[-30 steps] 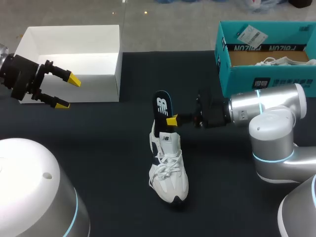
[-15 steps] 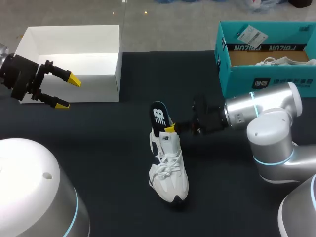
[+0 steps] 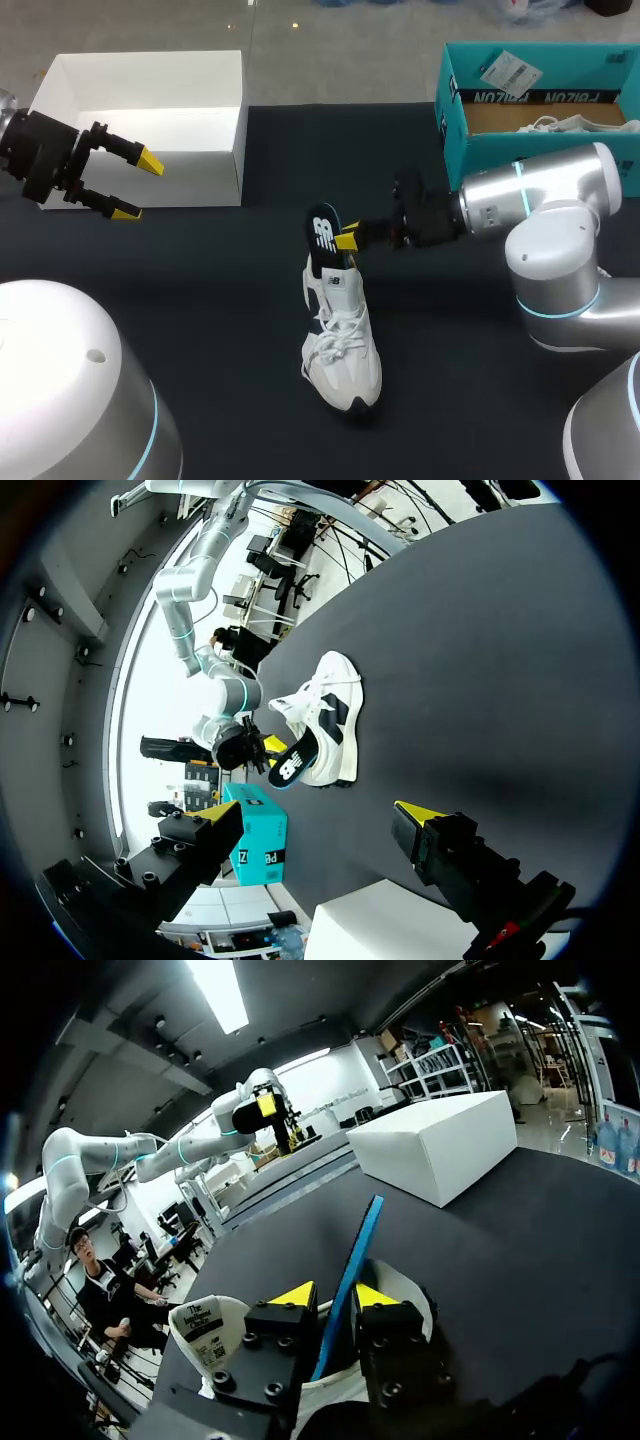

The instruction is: Take the shoe out of the shoebox, open the shoe tongue, remove and reinsert the insole, then place the shoe into the shoebox

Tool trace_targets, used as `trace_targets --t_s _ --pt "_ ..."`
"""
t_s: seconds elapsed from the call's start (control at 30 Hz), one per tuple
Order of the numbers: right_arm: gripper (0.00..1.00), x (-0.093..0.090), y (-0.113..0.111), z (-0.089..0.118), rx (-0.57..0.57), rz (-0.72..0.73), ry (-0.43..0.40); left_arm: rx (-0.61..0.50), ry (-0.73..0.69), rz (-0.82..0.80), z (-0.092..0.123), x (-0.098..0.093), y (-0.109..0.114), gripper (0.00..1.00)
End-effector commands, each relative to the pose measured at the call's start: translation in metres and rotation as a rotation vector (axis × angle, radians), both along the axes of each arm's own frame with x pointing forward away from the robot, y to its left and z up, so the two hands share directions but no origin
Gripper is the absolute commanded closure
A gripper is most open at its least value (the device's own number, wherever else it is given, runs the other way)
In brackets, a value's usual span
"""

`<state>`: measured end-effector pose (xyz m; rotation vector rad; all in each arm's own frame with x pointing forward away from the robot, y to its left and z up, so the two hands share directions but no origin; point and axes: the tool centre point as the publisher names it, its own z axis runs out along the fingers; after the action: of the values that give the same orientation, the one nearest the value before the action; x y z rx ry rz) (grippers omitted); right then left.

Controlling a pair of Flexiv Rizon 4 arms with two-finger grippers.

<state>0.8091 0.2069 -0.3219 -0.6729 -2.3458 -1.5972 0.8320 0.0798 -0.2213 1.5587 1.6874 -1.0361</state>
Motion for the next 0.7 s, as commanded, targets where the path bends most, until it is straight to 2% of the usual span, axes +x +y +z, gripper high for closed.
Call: trace_targets --t_s 0.03,0.37,0.7 --pt "1.00 -0.002 0.002 -0.008 0.005 -0.010 0.012 0.004 -0.001 0.001 0.000 -0.001 0.000 0.00" --pt "1.00 -0.004 -0.005 -0.023 -0.017 -0.045 0.042 0.004 -0.001 0.001 0.000 -0.001 0.000 0.00" --pt "1.00 -0.025 -0.007 -0.034 -0.055 -0.037 0.076 0.004 -0.001 0.001 0.000 -0.001 0.000 0.00"
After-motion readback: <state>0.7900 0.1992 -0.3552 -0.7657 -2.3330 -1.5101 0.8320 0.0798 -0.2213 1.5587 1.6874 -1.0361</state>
